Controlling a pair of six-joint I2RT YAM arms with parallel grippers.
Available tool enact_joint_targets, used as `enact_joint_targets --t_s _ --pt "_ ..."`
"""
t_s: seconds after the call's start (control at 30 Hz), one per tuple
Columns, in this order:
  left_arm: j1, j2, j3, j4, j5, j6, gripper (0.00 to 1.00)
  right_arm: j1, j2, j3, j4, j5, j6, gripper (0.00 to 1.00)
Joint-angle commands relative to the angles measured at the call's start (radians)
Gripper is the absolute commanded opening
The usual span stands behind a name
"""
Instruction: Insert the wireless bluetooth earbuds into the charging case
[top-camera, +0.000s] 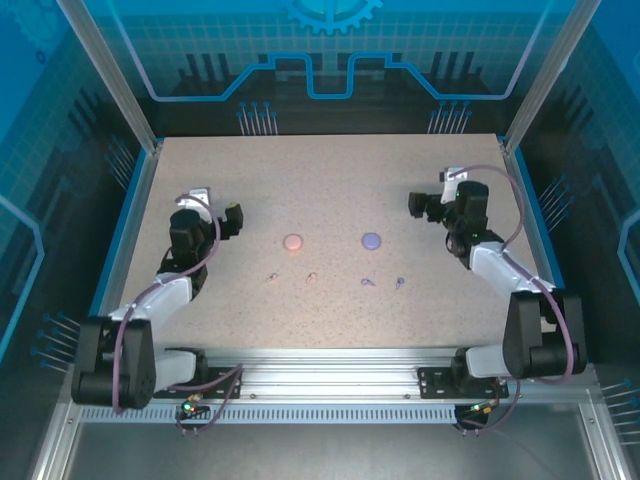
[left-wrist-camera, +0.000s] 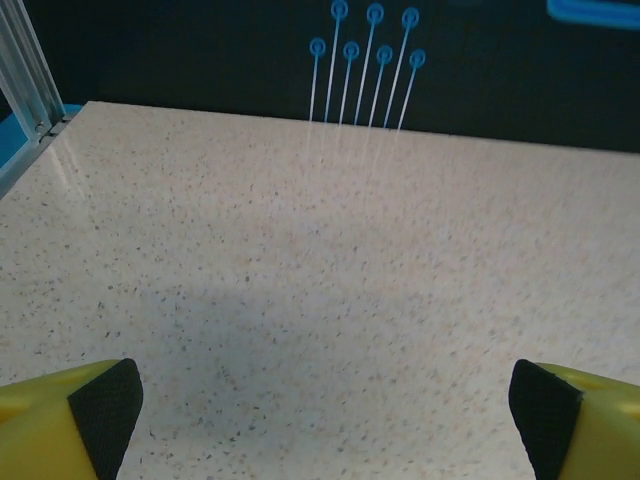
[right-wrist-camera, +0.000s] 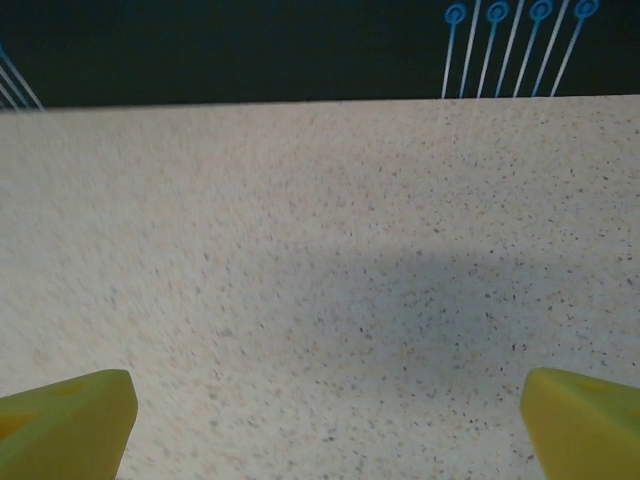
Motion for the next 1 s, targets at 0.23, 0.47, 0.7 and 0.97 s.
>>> enact_joint_targets --t_s 0.23,0.47,0.7,0.97 --pt "-0.139 -0.053 0.286 -0.560 0.010 -0.340 0.99 -0.022 0.000 0.136 -0.402 -0.203 0.175 1.00" --pt "-0.325 0.056 0.400 -0.693 -0.061 -0.507 0.99 0.091 0.087 0.225 -0.559 -0.217 0.220 0.95" --pt "-0.425 0.114 0.417 -0.711 -0.058 -0.617 0.99 0.230 0.214 0.370 -0.752 -0.083 0.203 0.94" --pt "-0.464 0.145 0.408 -0.665 -0.045 -0.661 0.99 0.348 0.351 0.502 -0.890 0.071 0.177 1.00"
